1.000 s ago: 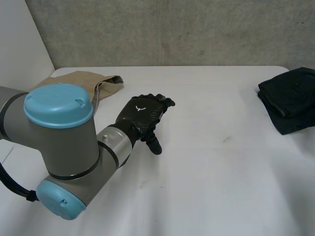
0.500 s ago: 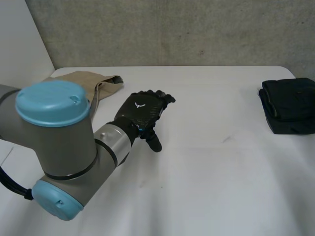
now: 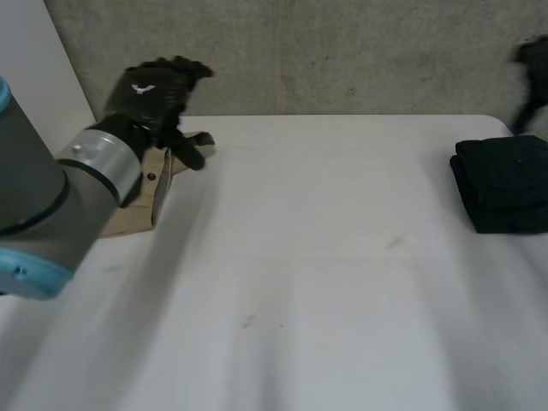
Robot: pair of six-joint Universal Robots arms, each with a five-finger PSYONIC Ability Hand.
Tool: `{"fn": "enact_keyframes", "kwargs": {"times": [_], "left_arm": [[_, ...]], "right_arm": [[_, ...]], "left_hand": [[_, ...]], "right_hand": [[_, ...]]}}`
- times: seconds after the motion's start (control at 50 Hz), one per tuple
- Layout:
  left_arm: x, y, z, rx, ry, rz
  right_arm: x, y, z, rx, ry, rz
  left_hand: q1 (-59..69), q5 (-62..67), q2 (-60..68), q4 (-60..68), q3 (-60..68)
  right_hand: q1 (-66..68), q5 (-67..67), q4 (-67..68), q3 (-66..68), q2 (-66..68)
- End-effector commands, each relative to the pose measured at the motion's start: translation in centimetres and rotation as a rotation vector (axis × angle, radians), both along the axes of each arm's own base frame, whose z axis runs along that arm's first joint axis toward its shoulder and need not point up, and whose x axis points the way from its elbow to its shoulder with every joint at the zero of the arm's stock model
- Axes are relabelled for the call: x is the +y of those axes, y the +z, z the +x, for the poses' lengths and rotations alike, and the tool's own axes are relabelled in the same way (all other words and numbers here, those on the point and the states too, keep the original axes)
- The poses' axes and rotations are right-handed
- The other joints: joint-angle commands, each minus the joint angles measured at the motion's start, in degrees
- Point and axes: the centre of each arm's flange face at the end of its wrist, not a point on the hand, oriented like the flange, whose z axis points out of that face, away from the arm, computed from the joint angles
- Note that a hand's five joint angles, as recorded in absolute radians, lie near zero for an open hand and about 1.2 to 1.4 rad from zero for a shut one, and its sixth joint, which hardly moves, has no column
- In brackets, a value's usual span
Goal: Fold the laundry.
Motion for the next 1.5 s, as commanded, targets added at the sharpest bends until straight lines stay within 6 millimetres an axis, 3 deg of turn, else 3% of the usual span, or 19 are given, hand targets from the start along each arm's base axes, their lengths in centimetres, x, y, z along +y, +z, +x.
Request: {"fn": "enact_keyframes", "kwargs": {"times": [0.02,0.12,0.18,0.32,0.46,0.52,0.56,0.66,0.74,0.82,0.94,1.08,1.12,1.14,1.16,1.18,1.28,1.4,1.5], "left_arm": [[-8.3,-3.8,5.3,-0.161,0.205,-0.022],[-12.9,-8.1,8.4,-0.334,0.267,-0.032],[-15.2,-12.0,10.0,-0.455,0.264,-0.010],[-17.1,-19.1,11.7,-0.639,0.190,0.035],[-18.4,-20.4,11.7,-0.651,0.202,-0.009],[-18.8,-20.1,11.4,-0.647,0.206,-0.041],[-19.0,-19.6,10.9,-0.642,0.214,-0.074],[-18.6,-18.0,9.1,-0.629,0.236,-0.155],[-16.9,-16.5,7.4,-0.600,0.220,-0.165],[-13.2,-14.4,3.6,-0.487,0.128,-0.148],[-4.9,-9.9,-2.2,-0.188,-0.071,-0.021],[6.3,-10.9,-8.8,-0.064,-0.450,0.203],[8.0,-11.7,-9.5,-0.081,-0.499,0.235],[9.0,-12.7,-9.9,-0.104,-0.522,0.264],[9.4,-13.2,-10.0,-0.119,-0.527,0.273],[9.6,-13.5,-10.0,-0.131,-0.527,0.278],[9.5,-13.3,-9.2,-0.195,-0.445,0.286],[7.7,-8.7,-5.2,-0.164,-0.212,0.242],[8.6,-6.5,-2.1,-0.147,-0.115,0.204]], "right_arm": [[9.1,-3.9,10.5,-0.022,0.489,0.135],[14.6,-6.9,13.9,0.005,0.637,0.249],[16.1,-8.3,14.1,0.017,0.658,0.301],[18.0,-10.8,13.1,0.029,0.658,0.378],[19.2,-12.5,12.5,0.032,0.659,0.405],[19.6,-12.7,12.2,0.032,0.658,0.418],[19.5,-12.9,11.6,0.029,0.641,0.426],[18.7,-12.7,10.1,0.015,0.592,0.415],[18.3,-12.7,9.5,0.015,0.571,0.406],[18.0,-12.4,9.1,0.018,0.555,0.395],[15.9,-11.3,7.0,-0.005,0.463,0.358],[14.4,-10.5,5.2,-0.034,0.382,0.333],[14.3,-10.6,5.0,-0.036,0.367,0.335],[14.3,-10.6,5.0,-0.036,0.364,0.335],[14.3,-10.6,5.0,-0.035,0.364,0.338],[14.4,-10.7,5.0,-0.035,0.364,0.340],[14.6,-10.9,5.1,-0.037,0.375,0.348],[14.8,-10.7,5.6,-0.036,0.412,0.345],[16.3,-11.0,7.1,-0.034,0.520,0.375]], "left_hand": [[-2.85,-2.68,-2.25,-2.58,-3.16],[-2.81,-2.63,-2.21,-2.53,-3.11],[-2.14,-1.96,-1.54,-1.86,-2.44],[-0.79,-0.62,-0.19,-0.51,-1.10],[18.35,18.52,18.95,18.63,18.05],[41.70,41.87,42.29,41.97,41.39],[67.06,67.23,67.66,67.34,66.75],[67.15,67.32,67.75,67.42,66.84],[67.15,67.32,67.75,67.42,66.84],[67.15,67.32,67.75,67.42,66.84],[67.15,67.32,67.75,67.42,66.84],[67.15,67.32,67.75,67.42,66.84],[67.15,67.32,67.75,67.42,66.84],[36.03,36.20,36.63,36.31,35.72],[8.90,9.08,9.50,9.18,8.60],[-2.85,-2.68,-2.25,-2.58,-3.16],[-2.85,-2.68,-2.25,-2.58,-3.16],[-2.85,-2.68,-2.25,-2.58,-3.16],[-1.64,-1.46,-1.04,-1.36,-1.94]], "right_hand": [[-1.60,-3.35,-3.58,-2.32,-2.64],[-1.60,-3.35,-3.58,-2.32,-2.64],[-1.60,-3.35,-3.58,-2.32,-2.64],[-1.60,-3.35,-3.58,-2.32,-2.64],[-1.60,-3.35,-3.58,-2.32,-2.64],[-1.60,-3.35,-3.58,-2.32,-2.64],[-1.60,-3.35,-3.58,-2.32,-2.64],[-1.60,-3.35,-3.58,-2.32,-2.64],[-1.60,-3.35,-3.58,-2.32,-2.64],[-1.60,-3.35,-3.58,-2.32,-2.64],[-1.60,-3.35,-3.58,-2.32,-2.64],[-1.60,-3.35,-3.58,-2.32,-2.64],[-1.60,-3.35,-3.58,-2.32,-2.64],[-1.60,-3.35,-3.58,-2.32,-2.64],[-1.60,-3.35,-3.58,-2.32,-2.64],[-1.60,-3.35,-3.58,-2.32,-2.64],[-1.60,-3.35,-3.58,-2.32,-2.64],[-1.60,-3.35,-3.58,-2.32,-2.64],[-1.60,-3.35,-3.58,-2.32,-2.64]]}}
